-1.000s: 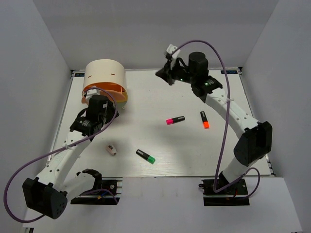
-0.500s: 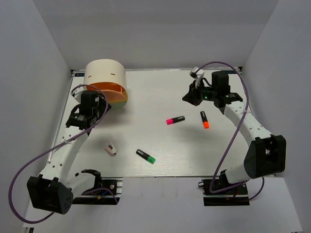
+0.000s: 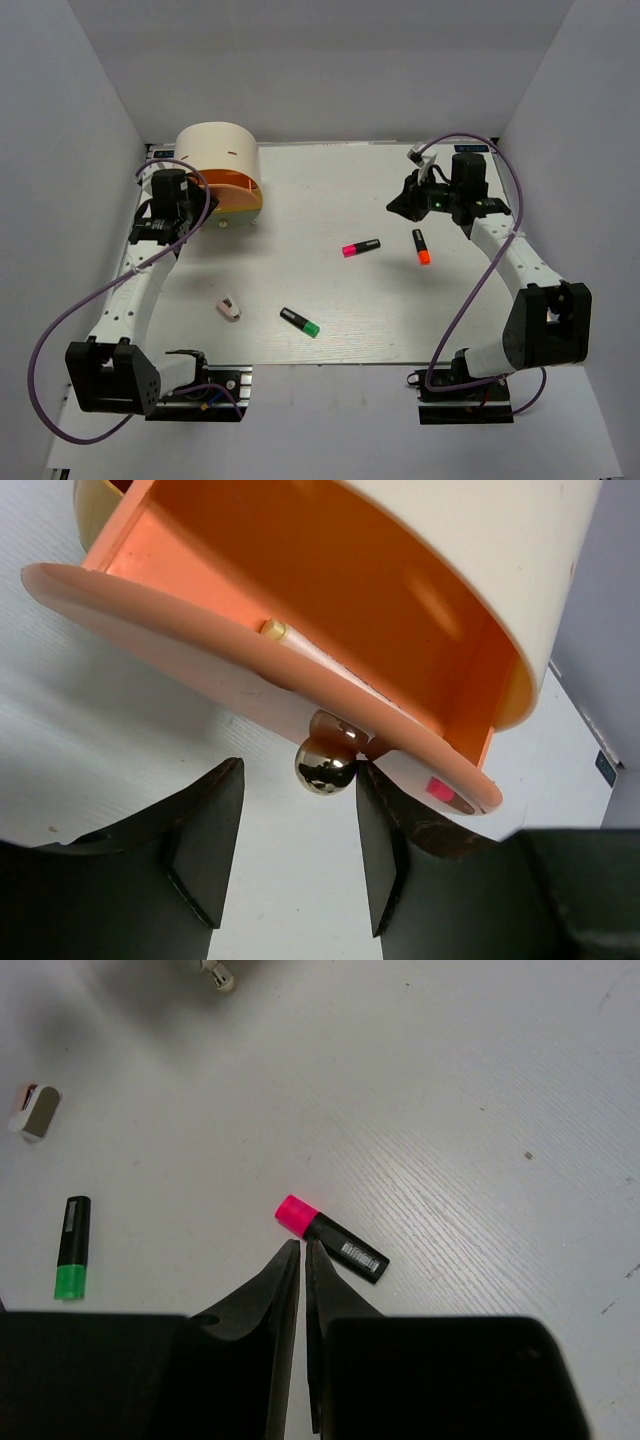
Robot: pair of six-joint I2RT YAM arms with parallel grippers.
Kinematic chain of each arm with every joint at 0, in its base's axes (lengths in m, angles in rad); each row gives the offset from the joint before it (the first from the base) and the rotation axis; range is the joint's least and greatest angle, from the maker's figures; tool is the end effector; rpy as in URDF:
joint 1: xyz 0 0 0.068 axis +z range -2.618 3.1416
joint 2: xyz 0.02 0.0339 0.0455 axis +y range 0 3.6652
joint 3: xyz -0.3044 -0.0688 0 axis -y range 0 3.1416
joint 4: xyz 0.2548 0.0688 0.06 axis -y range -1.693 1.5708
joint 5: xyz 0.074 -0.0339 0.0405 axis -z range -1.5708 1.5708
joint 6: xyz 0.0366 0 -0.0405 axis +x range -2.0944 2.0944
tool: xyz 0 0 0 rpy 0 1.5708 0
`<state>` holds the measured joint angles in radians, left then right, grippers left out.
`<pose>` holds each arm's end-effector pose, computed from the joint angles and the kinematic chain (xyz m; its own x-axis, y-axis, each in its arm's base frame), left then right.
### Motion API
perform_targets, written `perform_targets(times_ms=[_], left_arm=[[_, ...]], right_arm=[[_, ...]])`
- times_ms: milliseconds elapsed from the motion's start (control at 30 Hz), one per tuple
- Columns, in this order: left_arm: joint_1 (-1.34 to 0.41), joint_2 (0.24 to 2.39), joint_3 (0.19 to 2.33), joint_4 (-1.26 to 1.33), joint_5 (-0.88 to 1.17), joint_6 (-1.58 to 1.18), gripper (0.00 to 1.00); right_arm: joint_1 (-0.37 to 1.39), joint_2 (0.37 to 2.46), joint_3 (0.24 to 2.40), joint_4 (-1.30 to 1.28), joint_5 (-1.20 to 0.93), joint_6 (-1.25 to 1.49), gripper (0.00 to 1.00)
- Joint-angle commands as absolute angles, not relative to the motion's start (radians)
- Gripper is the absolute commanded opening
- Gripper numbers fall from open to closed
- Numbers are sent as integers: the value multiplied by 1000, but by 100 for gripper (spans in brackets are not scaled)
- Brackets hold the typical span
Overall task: Sort the stationery into containers
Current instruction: Close the drawer in the storage box.
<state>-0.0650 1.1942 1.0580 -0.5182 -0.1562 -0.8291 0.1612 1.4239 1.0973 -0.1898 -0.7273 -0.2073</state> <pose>0.2559 -0.0109 0.3544 -0.3668 -0.7060 -0.6058 -0.4877 0.7005 -0.5210 0.3160 0.0760 0.3397 -0.3348 -0.2102 -0.9185 -0.7761 0.6144 0.1423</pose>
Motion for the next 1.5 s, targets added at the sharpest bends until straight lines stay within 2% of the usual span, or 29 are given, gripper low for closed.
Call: perform_targets(times_ms=[0, 633, 1467], left_arm=[[-52, 1189, 1043, -485, -126, -834, 59], [6, 1241, 1022, -331, -38, -862, 59], [6, 1318, 1074, -275, -67, -871, 63]], right_arm=[[143, 1396, 1094, -161, -770, -195, 12], [121, 1394, 1058, -176, -781, -224, 14], [109, 1379, 1022, -189, -769, -259, 18]])
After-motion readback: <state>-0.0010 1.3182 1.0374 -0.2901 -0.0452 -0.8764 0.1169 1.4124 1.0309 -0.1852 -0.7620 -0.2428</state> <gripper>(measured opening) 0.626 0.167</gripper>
